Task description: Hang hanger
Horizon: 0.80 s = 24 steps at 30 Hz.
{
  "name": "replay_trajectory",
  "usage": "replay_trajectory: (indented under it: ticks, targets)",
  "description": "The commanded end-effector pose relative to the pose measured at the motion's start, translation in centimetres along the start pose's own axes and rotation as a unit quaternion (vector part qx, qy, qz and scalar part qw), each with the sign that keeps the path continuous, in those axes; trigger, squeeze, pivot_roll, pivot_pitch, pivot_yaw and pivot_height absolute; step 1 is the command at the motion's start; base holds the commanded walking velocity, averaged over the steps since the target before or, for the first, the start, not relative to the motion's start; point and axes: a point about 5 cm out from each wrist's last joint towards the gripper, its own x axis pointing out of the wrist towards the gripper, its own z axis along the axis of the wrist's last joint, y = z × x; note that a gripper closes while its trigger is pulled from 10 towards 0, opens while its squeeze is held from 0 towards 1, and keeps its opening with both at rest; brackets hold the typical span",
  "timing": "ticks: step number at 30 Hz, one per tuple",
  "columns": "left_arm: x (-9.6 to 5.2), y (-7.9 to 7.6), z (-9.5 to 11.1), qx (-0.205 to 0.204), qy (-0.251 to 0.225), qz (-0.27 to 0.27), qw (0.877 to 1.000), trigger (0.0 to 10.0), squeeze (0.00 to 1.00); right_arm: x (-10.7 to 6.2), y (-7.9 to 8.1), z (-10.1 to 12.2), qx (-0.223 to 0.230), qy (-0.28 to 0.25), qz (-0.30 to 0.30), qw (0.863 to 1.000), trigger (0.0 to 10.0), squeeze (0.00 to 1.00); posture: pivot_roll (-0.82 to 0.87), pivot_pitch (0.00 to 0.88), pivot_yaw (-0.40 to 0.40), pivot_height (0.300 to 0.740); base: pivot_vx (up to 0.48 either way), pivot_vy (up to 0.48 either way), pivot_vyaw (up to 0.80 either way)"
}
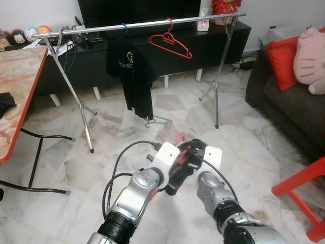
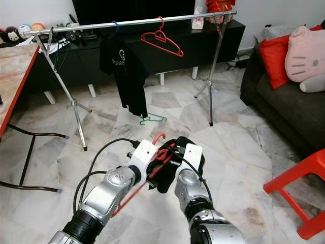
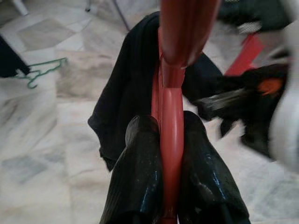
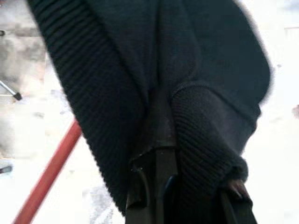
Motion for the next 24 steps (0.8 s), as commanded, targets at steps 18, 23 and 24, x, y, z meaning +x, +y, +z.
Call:
replay_trajectory:
  ticks: [18,23,24]
  targets:
    - [-1.2,-3.6,0.4,0.004,-0.036,-0.165,0.986,10.0,0.00,-1.5,3.8,8.4,0.010,-0.187,0.079,0.979,10.0,0.00,-0.02,0.000,-0.005,0.740,0.000,0.000,0.00]
    - [-1.5,-4.2,0.3,0.005,-0.039,-0.196,0.980,10.0,0.00,-1.8,3.3,10.6,0.037,-0.220,0.075,0.972,10.0,0.00,-0.01,0.000,-0.008,0.740,0.000,0.000,0.00]
    - [-1.5,-4.2,0.3,0.003,-0.038,-0.200,0.979,10.0,0.00,-1.9,3.2,10.8,0.042,-0.224,0.073,0.971,10.0,0.00,-0.01,0.000,-0.008,0.740,0.000,0.000,0.00]
